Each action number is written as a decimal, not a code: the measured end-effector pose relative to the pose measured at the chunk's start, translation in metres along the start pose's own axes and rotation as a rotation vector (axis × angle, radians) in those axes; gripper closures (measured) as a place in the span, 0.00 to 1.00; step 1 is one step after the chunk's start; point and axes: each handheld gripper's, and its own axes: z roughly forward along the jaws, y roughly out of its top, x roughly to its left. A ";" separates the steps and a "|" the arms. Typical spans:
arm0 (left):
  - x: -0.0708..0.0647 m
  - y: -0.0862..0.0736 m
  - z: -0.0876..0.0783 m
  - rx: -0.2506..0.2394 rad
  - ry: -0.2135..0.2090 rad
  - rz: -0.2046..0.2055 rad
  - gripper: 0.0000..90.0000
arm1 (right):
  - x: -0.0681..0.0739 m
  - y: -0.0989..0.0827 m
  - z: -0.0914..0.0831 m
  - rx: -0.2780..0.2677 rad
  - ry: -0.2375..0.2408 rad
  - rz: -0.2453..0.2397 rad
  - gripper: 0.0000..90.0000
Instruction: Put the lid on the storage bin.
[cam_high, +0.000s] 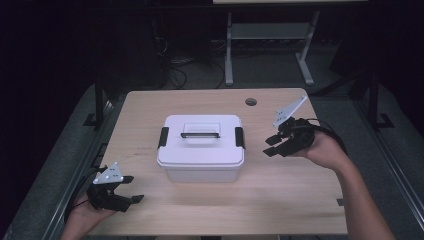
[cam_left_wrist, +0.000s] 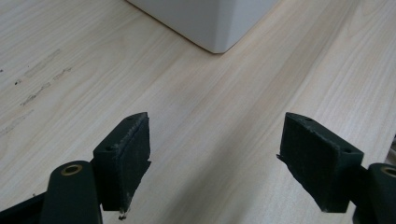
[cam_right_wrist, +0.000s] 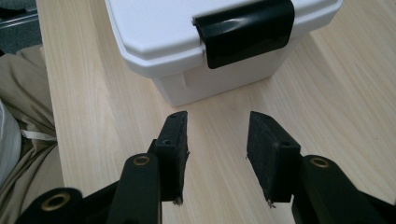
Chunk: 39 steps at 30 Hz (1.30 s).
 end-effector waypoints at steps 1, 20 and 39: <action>0.000 0.000 0.000 0.001 -0.001 0.002 0.27 | 0.000 -0.001 0.000 0.001 -0.001 0.004 0.63; 0.000 0.000 0.001 0.003 0.000 0.000 0.27 | 0.000 -0.024 0.001 -0.004 -0.028 0.041 0.53; -0.001 0.001 0.003 0.006 -0.001 0.003 0.27 | 0.005 -0.047 0.003 -0.018 -0.037 0.075 0.48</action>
